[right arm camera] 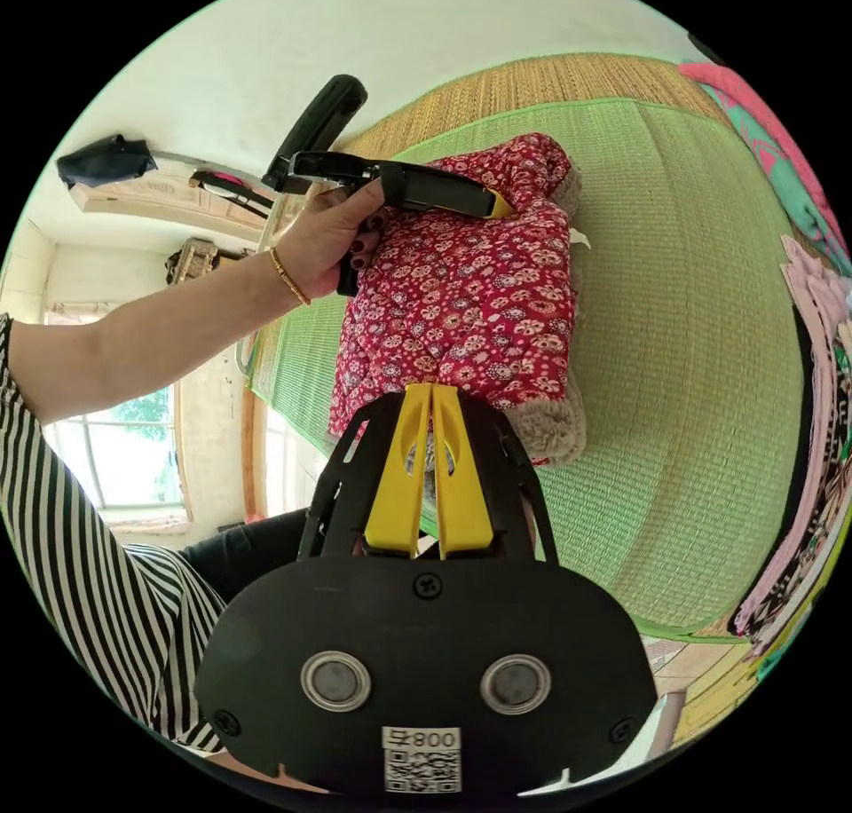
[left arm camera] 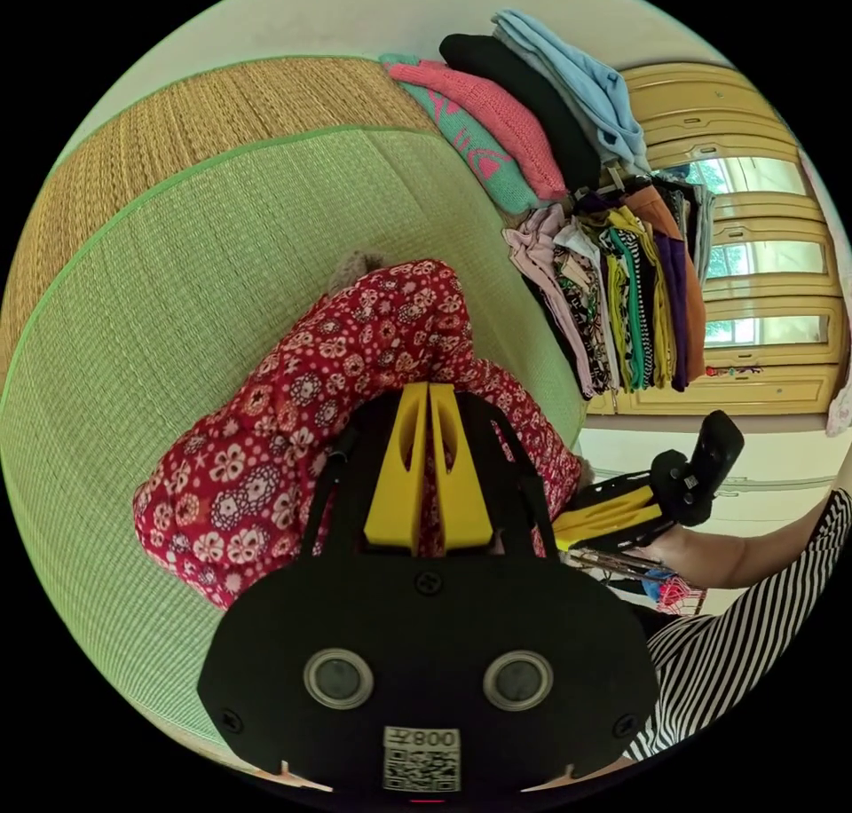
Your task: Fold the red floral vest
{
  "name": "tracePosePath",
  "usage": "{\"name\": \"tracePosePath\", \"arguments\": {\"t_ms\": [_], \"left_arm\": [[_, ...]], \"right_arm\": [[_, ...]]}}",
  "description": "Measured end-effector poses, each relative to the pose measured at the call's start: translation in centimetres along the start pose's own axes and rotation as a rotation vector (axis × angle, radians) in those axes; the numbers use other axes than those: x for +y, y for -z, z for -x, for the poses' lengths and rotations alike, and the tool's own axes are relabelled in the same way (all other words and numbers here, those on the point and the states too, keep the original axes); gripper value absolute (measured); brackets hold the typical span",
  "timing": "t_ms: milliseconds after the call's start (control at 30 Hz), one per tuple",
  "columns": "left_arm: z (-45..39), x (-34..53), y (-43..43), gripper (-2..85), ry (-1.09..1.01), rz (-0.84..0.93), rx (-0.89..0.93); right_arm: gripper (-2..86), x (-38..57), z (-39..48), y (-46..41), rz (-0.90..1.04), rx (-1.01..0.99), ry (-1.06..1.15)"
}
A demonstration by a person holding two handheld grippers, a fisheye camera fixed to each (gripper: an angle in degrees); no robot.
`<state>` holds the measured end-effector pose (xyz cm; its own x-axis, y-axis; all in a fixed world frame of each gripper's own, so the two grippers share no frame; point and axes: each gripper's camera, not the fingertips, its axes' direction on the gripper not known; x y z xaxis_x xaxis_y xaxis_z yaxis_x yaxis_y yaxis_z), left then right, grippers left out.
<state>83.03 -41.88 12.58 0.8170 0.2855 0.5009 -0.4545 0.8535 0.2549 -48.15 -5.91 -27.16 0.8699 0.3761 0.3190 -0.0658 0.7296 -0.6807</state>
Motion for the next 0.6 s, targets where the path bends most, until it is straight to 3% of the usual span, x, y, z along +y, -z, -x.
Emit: {"name": "tracePosePath", "arguments": {"t_ms": [167,300,467,600], "left_arm": [[2.2,1.5,0.8,1.0,0.048,-0.017,0.109],[2.9,4.3,3.8,4.8,0.037,-0.153,0.202],[4.5,10.1,7.0,12.6,0.091,-0.249,0.184],[7.9,16.3,8.6,18.3,0.302,-0.313,0.161]], "right_arm": [[0.2,-1.3,2.8,0.1,0.089,0.132,0.116],[0.7,-1.2,2.9,1.3,0.081,0.099,0.119],[5.2,-0.3,0.9,6.4,-0.033,-0.011,0.012],[8.5,0.6,-1.5,11.1,-0.157,-0.019,-0.080]]}}
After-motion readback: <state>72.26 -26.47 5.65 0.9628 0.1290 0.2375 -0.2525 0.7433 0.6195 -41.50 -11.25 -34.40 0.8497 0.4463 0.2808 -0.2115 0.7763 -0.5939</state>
